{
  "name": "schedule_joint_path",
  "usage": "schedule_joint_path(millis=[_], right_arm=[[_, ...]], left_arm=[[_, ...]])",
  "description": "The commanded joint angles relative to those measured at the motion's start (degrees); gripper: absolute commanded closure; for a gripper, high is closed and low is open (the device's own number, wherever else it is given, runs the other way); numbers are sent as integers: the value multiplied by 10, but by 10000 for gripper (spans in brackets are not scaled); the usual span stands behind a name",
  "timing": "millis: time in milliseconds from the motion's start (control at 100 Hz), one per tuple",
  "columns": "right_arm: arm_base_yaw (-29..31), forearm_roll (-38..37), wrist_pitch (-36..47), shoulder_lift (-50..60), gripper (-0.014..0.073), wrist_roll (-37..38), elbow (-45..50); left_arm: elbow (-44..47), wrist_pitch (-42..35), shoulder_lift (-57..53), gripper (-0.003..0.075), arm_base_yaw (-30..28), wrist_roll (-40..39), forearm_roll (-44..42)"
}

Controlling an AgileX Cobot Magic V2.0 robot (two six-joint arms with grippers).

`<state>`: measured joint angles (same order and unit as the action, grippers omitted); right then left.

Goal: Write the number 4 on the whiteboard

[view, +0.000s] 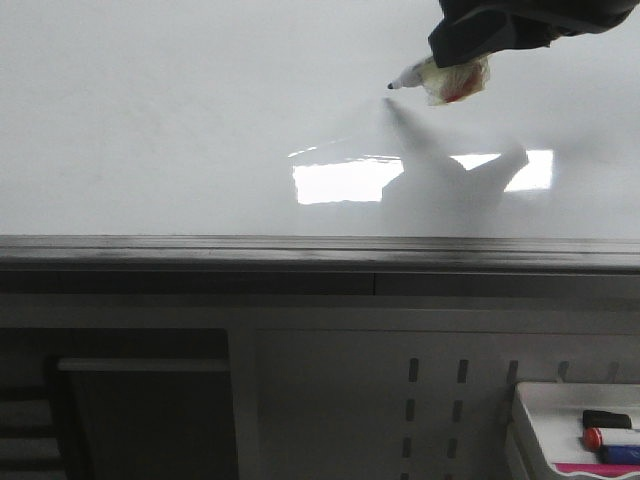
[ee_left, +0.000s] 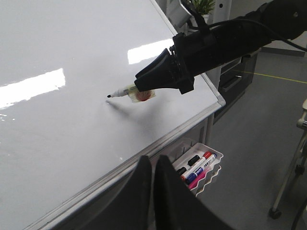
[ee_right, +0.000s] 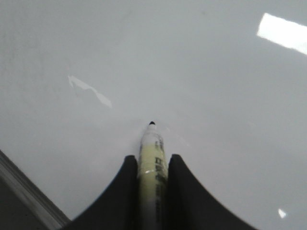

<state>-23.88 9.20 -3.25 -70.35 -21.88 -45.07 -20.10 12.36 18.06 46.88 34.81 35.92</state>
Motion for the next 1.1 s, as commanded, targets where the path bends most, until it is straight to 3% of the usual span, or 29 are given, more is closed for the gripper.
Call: schedule_joint_path(millis=[0,330,580,700,870,1090], right_arm=[[5,-5,27,6,657,-3,-24],[1,50,-26,-22,657,-3,-24],[-70,61,-31,-54,657,-3,-24],[-76,61,-30,-57,657,-3,-24],[-49,61,-47,-52,657,-3,-24],[30,60,-108,-20,653,-3,-24]], left_arm=[[-15,-41,4,741,-2,-6,10],[-15,-41,4,741,-2,-6,10],[-15,-42,4,741,-2,-6,10],[-15,-42,4,741,-2,-6,10],[-15,-42,4,741,-2,-6,10],[-15,-44,4,741,-2,-6,10]])
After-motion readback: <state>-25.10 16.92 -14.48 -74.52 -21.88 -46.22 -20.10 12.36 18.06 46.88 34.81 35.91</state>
